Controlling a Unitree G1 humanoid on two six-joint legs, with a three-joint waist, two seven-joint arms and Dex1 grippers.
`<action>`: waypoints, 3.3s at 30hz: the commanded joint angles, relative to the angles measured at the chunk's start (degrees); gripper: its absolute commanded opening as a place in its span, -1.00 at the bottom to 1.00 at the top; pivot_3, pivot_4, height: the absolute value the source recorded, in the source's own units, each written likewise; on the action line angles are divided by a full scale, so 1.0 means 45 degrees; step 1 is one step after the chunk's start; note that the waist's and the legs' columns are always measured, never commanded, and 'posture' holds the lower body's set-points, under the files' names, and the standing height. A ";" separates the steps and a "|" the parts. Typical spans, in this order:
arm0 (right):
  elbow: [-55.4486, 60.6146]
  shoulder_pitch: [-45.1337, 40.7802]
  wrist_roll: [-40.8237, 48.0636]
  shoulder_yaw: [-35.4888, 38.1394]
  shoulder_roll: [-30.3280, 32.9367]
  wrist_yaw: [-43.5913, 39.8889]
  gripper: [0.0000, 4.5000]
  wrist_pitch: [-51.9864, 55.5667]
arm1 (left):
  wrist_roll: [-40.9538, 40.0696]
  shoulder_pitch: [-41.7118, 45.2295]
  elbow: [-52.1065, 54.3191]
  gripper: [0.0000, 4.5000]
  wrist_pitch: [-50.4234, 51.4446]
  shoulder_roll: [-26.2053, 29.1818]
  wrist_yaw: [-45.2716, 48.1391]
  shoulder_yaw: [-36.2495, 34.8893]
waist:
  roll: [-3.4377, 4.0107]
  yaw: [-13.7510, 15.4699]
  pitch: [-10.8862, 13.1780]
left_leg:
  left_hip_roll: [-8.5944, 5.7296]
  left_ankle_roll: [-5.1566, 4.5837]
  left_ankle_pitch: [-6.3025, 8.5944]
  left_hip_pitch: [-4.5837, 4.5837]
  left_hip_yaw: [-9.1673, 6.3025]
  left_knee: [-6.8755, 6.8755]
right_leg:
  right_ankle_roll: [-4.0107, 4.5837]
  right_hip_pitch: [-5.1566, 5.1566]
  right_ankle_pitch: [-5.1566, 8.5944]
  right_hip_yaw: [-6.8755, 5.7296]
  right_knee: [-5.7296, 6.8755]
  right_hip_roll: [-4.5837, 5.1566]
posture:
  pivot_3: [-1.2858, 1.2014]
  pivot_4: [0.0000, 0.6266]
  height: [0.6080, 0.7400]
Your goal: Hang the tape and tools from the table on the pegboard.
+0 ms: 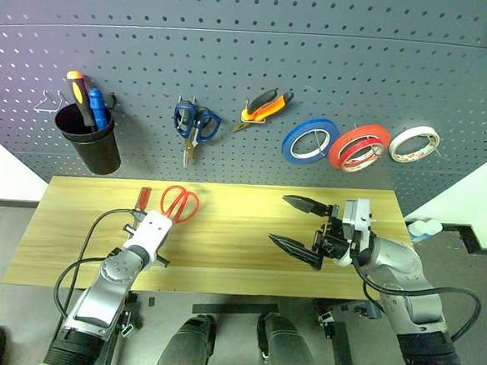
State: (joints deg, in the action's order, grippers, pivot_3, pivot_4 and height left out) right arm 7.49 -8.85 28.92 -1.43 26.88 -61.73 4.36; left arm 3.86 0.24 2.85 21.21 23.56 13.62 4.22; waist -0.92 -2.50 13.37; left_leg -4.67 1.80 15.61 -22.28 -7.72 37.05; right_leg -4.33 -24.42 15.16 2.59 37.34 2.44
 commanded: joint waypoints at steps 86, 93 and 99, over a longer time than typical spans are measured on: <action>0.0696 0.0175 0.2900 0.0837 -0.1762 -0.1224 1.00 0.1348 | 0.0492 0.3175 -0.2643 -0.89 -0.9506 -0.0149 0.0424 -0.1556 | 0.0019 -0.0373 -0.0293 | -0.0006 -0.0001 -0.0001 0.0032 0.0058 0.0088 | -0.0006 -0.0006 -0.0011 0.0022 0.0128 -0.0008 | -0.11 -0.44 1.00; 0.0379 0.0024 0.2687 0.0922 -0.1719 -0.1166 1.00 0.1160 | -0.0237 0.3437 -0.3043 0.00 -0.8727 -0.0347 0.1052 -0.1596 | 0.0019 -0.0362 -0.0293 | -0.0006 0.0000 -0.0002 0.0050 0.0067 0.0119 | -0.0007 0.0002 -0.0011 0.0026 0.0161 -0.0013 | -0.11 -0.44 1.00; 0.0271 0.0024 0.2521 0.0919 -0.1642 -0.1200 1.00 0.1042 | -0.0351 0.2833 -0.2507 0.90 -0.8702 -0.0397 0.1166 -0.1527 | 0.0019 -0.0365 -0.0293 | -0.0006 0.0000 -0.0001 0.0049 0.0068 0.0126 | -0.0007 0.0003 -0.0011 0.0043 0.0161 -0.0012 | -0.10 -0.44 1.00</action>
State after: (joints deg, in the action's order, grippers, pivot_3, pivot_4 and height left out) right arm 8.08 -8.23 40.16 2.24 19.19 -66.82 10.01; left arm 3.20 13.51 -10.83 -17.58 21.78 18.68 -2.40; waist -0.83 -4.15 12.05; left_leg -4.70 1.80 15.60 -22.06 -7.42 37.62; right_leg -4.36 -24.41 15.11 2.78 38.08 2.38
